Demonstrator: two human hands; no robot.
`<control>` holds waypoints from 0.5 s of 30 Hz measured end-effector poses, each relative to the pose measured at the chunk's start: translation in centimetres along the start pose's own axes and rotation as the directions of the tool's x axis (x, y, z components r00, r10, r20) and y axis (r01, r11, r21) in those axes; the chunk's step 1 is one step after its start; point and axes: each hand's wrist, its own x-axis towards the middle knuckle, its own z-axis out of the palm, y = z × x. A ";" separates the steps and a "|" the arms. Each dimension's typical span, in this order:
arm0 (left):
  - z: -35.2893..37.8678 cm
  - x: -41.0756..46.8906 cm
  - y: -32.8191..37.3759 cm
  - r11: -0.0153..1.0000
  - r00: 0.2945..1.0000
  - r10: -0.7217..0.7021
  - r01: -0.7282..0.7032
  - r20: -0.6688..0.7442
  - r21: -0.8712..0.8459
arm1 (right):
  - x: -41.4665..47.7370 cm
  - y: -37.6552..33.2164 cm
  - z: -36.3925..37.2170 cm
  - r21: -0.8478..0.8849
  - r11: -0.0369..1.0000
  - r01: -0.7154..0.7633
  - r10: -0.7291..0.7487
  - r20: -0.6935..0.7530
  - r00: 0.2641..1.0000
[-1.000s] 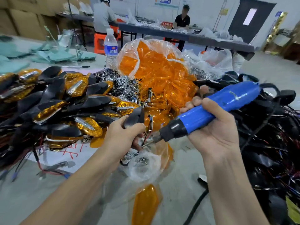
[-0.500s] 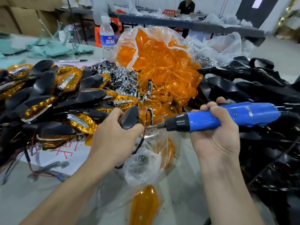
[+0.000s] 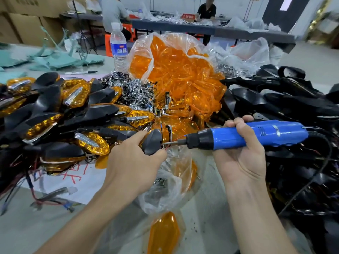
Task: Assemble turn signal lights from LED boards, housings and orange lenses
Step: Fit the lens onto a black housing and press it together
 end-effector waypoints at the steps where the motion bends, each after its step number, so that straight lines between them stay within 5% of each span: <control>1: 0.0 0.0 0.0 1.000 1.000 -0.003 0.003 -0.003 -0.002 | 0.0 0.0 0.0 -0.001 1.000 0.002 -0.002 0.010 1.000; 15: 0.0 -0.6 0.8 0.999 0.999 -0.053 0.053 0.011 0.004 | -0.3 0.1 0.0 -0.070 0.997 0.022 -0.016 0.084 0.996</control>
